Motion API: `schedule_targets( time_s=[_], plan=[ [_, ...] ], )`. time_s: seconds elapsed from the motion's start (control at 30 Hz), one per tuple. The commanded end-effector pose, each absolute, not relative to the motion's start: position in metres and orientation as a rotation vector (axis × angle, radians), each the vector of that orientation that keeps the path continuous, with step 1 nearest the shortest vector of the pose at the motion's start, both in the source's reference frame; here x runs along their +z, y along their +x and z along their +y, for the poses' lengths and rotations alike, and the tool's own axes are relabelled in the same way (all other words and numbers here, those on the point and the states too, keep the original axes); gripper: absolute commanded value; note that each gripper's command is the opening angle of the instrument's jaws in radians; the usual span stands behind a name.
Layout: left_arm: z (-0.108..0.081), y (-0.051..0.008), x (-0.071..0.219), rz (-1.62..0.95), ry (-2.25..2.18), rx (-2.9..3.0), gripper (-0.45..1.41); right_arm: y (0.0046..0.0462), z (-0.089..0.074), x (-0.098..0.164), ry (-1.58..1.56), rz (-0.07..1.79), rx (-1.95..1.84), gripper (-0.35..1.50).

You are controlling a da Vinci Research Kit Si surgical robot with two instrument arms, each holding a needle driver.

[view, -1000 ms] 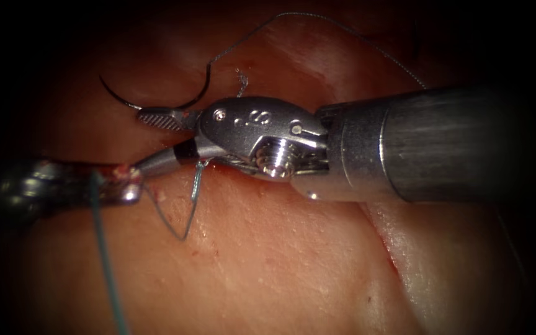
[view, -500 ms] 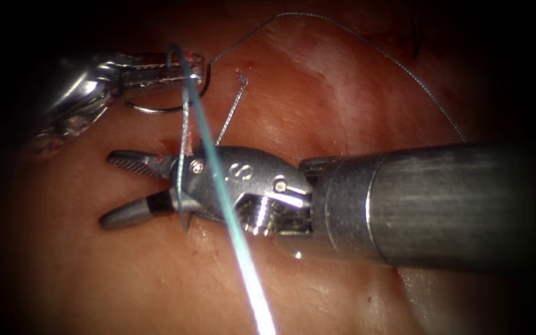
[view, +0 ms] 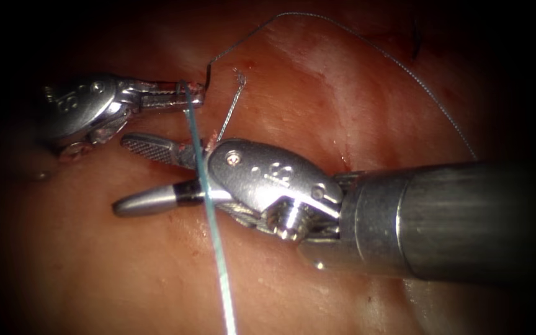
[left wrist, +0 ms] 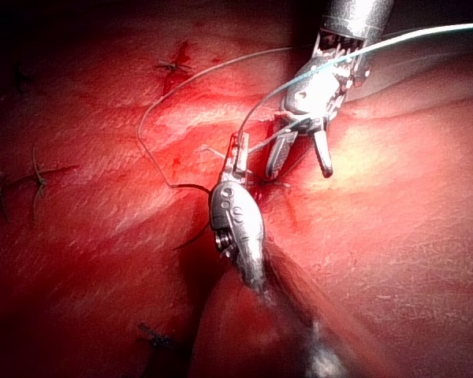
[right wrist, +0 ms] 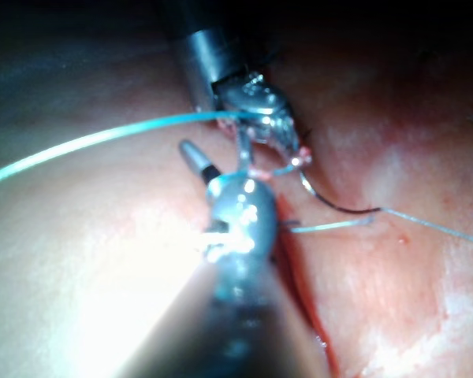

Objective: Wound Closure

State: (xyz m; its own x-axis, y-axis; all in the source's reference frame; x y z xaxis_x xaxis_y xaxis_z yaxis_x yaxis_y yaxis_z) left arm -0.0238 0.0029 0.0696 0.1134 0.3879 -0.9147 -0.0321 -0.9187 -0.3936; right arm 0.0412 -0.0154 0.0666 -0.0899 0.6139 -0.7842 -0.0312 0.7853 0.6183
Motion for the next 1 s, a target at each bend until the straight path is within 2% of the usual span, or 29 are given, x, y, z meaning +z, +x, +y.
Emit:
schedule_targets(
  time_s=[0.03, 0.53, 1.0],
  plan=[
    [0.0027, -0.0242, 0.0703, -0.35, -2.084, 1.869, -0.45, 0.0414, -0.0154, 0.0673, 0.49, 1.586, 0.582, 0.98],
    [0.0002, -0.0223, 0.0705, -0.356, -2.079, 1.868, -0.45, 0.0365, -0.014, 0.0707, 0.44, 1.585, 0.833, 0.94],
    [-0.0012, -0.0233, 0.069, -0.365, -2.068, 1.859, -0.45, 0.037, -0.0144, 0.0723, 0.443, 1.547, 1.019, 0.94]
  ],
)
